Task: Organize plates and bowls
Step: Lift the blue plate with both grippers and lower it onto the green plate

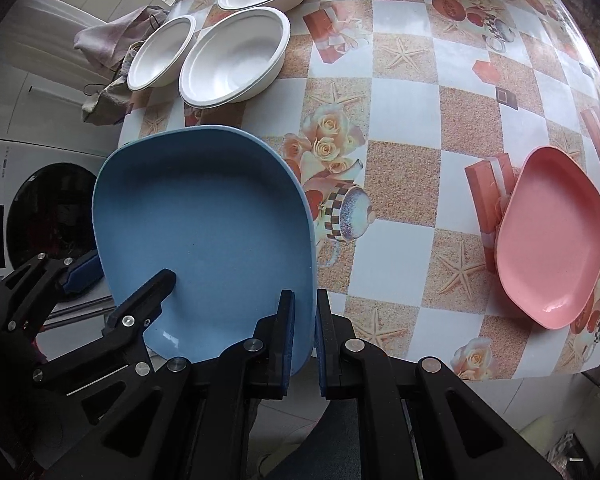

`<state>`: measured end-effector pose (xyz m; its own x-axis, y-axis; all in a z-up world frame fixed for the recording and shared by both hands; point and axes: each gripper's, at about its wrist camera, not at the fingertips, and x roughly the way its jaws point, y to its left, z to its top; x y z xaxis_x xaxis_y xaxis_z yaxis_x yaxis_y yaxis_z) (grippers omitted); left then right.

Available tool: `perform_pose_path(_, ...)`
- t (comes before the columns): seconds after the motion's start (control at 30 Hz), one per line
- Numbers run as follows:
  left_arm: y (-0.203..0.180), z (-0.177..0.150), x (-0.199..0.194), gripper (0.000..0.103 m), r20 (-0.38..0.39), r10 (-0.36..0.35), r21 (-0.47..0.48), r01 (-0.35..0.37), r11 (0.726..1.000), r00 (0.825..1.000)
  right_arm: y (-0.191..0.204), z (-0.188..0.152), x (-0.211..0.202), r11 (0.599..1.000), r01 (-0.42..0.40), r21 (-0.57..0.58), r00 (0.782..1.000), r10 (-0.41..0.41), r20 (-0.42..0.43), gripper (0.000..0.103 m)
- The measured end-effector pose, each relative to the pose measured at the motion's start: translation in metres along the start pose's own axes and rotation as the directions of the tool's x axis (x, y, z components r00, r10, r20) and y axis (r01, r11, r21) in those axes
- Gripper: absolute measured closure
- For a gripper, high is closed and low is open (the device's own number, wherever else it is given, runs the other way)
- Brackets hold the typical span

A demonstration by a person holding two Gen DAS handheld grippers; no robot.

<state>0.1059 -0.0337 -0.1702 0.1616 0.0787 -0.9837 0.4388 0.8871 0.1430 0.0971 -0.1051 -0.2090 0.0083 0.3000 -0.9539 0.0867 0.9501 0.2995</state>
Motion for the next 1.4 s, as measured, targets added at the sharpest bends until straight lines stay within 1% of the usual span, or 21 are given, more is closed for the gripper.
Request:
perform_pose_path(0.1,0.038,0.003,0.002,0.056,0.005,-0.028,-0.032,0.028,0.999,1.0,0.029,0.002,0.007,1.0,0.006,-0.017,1.0,-0.007,-0.009,0.091)
perform_pose_path(0.17,0.057,0.006,0.003,0.056,0.014,-0.037,-0.036,0.037,0.999,0.999,0.048,0.005,0.011,0.999,0.027,-0.037,1.0,-0.027,-0.004,0.091)
perform_pose_path(0.23,0.072,0.007,0.003,0.056,0.029,-0.036,-0.019,0.037,0.999,0.999,0.064,0.011,0.015,0.998,0.043,-0.039,0.999,-0.043,0.002,0.091)
perform_pose_path(0.33,0.092,0.008,0.001,0.056,0.055,-0.028,0.014,0.027,1.0,0.998,0.08,0.022,0.02,0.999,0.043,-0.019,0.999,-0.043,0.015,0.091)
perform_pose_path(0.4,0.108,0.006,0.0,0.056,0.065,-0.031,0.013,0.03,0.999,0.997,0.092,0.028,0.022,0.999,0.043,-0.01,0.999,-0.043,0.02,0.091)
perform_pose_path(0.53,0.136,0.0,0.007,0.056,0.062,-0.05,-0.021,0.052,0.998,0.997,0.118,0.037,0.031,0.998,0.058,-0.033,0.998,-0.058,-0.004,0.091)
perform_pose_path(0.67,0.158,-0.005,0.018,0.056,0.04,-0.074,-0.062,0.077,0.995,0.996,0.136,0.043,0.04,0.996,0.071,-0.052,0.997,-0.073,-0.031,0.091)
perform_pose_path(0.8,0.176,-0.008,0.026,0.056,0.027,-0.087,-0.079,0.089,0.993,0.996,0.15,0.049,0.052,0.997,0.061,-0.05,0.996,-0.064,-0.057,0.091)
perform_pose_path(1.0,0.194,-0.009,0.038,0.056,-0.006,-0.085,-0.072,0.084,0.994,0.996,0.167,0.061,0.069,0.997,0.061,-0.041,0.995,-0.064,-0.077,0.091)
perform_pose_path(1.1,0.2,-0.01,0.046,0.056,-0.027,-0.09,-0.069,0.088,0.994,0.996,0.174,0.067,0.077,0.997,0.073,-0.038,0.993,-0.076,-0.087,0.091)
perform_pose_path(1.23,0.204,-0.009,0.054,0.056,-0.037,-0.088,-0.055,0.086,0.995,0.995,0.181,0.073,0.085,0.994,0.096,-0.047,0.989,-0.101,-0.104,0.09)
perform_pose_path(1.4,0.207,-0.009,0.068,0.056,-0.068,-0.109,-0.058,0.105,0.993,0.992,0.184,0.076,0.097,0.989,0.132,-0.06,0.981,-0.139,-0.133,0.09)
